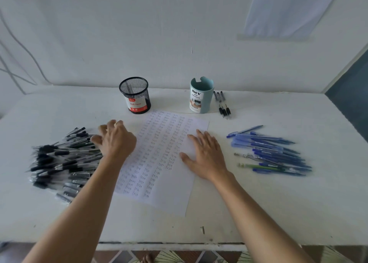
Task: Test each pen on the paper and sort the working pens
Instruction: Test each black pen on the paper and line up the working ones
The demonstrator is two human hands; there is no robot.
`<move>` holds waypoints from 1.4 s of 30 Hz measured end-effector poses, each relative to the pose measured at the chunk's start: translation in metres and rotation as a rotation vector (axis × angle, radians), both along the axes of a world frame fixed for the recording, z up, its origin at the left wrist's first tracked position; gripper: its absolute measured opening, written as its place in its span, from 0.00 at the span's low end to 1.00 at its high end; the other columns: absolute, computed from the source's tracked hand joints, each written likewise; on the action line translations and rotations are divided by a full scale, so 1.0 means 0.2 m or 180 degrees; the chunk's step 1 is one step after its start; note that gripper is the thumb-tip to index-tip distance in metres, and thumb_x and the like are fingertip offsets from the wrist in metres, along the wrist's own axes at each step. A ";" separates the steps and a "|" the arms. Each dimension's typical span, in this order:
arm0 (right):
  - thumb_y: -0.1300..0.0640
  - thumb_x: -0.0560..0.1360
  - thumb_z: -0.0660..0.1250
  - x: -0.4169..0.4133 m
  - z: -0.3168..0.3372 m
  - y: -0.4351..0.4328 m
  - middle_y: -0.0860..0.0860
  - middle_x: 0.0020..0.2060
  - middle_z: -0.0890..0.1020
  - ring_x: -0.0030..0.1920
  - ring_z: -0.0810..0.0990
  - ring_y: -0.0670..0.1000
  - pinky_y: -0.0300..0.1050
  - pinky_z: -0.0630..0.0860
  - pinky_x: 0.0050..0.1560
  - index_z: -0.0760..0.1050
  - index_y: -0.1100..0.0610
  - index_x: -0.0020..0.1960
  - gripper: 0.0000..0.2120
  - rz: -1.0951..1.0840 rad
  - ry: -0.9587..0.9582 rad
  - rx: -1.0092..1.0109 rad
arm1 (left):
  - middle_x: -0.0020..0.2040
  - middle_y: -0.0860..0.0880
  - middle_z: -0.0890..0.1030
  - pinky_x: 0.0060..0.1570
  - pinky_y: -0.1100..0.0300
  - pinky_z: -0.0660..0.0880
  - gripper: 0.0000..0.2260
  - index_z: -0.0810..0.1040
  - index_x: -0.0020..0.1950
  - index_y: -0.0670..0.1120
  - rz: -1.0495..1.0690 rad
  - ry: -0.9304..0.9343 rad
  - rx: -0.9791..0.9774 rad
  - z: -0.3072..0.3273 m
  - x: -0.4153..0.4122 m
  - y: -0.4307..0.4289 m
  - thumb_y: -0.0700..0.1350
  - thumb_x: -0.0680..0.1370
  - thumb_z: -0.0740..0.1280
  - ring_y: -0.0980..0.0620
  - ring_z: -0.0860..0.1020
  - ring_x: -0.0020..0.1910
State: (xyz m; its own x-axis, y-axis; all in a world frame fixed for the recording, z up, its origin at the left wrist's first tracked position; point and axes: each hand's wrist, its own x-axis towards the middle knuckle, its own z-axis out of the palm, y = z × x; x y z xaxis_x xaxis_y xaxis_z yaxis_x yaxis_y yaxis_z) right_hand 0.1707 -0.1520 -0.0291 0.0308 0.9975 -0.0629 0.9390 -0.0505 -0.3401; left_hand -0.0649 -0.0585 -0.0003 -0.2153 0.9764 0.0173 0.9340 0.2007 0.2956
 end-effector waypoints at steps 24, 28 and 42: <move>0.27 0.66 0.44 -0.01 -0.02 -0.04 0.50 0.81 0.50 0.80 0.43 0.51 0.53 0.38 0.78 0.55 0.49 0.80 0.47 0.0141 -0.0066 0.0156 | 0.28 0.53 0.64 0.24 0.64 0.54 0.15 0.74 0.46 0.48 -0.0994 -0.4947 0.0454 0.27 0.23 -0.24 0.55 0.85 0.56 0.58 0.57 0.24; 0.30 0.71 0.51 -0.02 -0.02 -0.04 0.50 0.81 0.49 0.80 0.43 0.51 0.53 0.38 0.78 0.54 0.49 0.80 0.42 0.0129 -0.0119 0.0174 | 0.23 0.52 0.59 0.25 0.63 0.48 0.12 0.77 0.36 0.45 -0.0972 -0.5419 -0.0021 0.27 0.25 -0.25 0.50 0.75 0.61 0.57 0.53 0.22; 0.33 0.78 0.52 -0.03 -0.01 -0.02 0.52 0.81 0.43 0.80 0.39 0.53 0.57 0.36 0.78 0.46 0.47 0.81 0.37 0.0209 -0.0392 -0.0131 | 0.58 0.45 0.78 0.47 0.59 0.77 0.19 0.77 0.66 0.46 -0.0935 -0.5133 -0.0216 0.00 0.16 -0.21 0.52 0.86 0.51 0.50 0.79 0.48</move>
State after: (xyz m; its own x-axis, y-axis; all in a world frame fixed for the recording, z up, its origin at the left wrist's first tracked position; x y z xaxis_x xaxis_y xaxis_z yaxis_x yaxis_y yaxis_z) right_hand 0.1655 -0.1567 -0.0303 -0.0245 0.9943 -0.1035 0.9753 0.0011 -0.2210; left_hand -0.0321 -0.0999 -0.0007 0.2146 0.9742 -0.0699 -0.3063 0.1351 0.9423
